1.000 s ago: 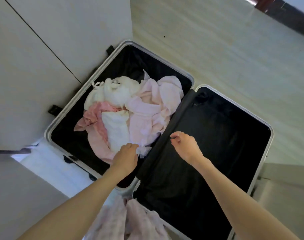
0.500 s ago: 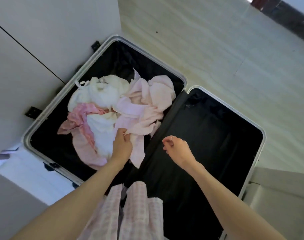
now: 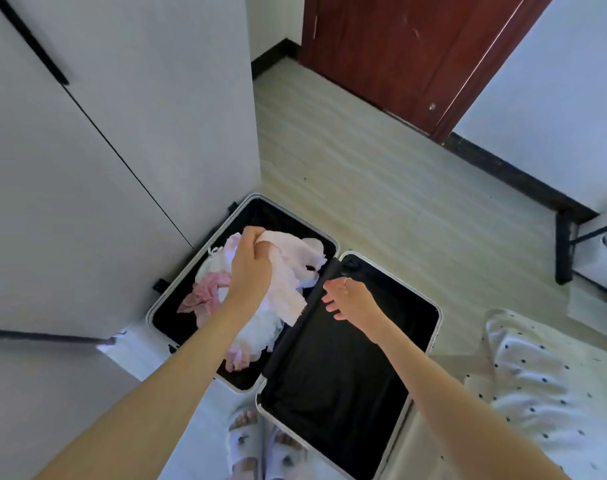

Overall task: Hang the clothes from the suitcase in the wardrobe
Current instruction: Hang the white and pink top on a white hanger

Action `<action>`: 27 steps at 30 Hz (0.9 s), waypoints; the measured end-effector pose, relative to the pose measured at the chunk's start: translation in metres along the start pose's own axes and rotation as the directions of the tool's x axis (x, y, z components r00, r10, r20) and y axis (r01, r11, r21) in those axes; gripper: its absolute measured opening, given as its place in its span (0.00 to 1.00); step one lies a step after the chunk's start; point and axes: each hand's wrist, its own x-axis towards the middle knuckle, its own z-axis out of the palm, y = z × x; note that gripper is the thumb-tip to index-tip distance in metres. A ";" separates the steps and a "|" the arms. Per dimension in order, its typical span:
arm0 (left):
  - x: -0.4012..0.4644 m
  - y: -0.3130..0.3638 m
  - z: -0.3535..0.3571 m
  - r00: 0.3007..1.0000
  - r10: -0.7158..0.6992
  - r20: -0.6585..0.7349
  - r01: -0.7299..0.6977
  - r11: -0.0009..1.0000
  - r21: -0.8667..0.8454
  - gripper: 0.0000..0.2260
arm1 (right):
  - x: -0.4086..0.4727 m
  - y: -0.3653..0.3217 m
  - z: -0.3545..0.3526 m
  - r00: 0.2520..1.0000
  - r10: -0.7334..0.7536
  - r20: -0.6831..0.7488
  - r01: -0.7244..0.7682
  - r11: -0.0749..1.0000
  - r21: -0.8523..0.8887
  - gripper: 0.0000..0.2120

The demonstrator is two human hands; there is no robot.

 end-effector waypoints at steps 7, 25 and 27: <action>-0.059 0.120 -0.070 0.982 0.029 -0.184 -0.054 0.990 -0.131 0.06 | -0.105 -0.092 -0.035 0.969 -0.238 0.063 0.237 0.971 0.027 0.28; -0.297 0.210 -0.228 0.899 0.336 -0.282 -0.398 0.895 -0.202 0.06 | -0.333 -0.157 0.035 0.763 -0.615 0.200 0.592 0.788 0.169 0.07; -0.335 0.203 -0.249 0.869 0.391 -0.303 -0.456 0.871 -0.183 0.06 | -0.366 -0.152 0.049 0.736 -0.640 0.222 0.606 0.769 0.206 0.10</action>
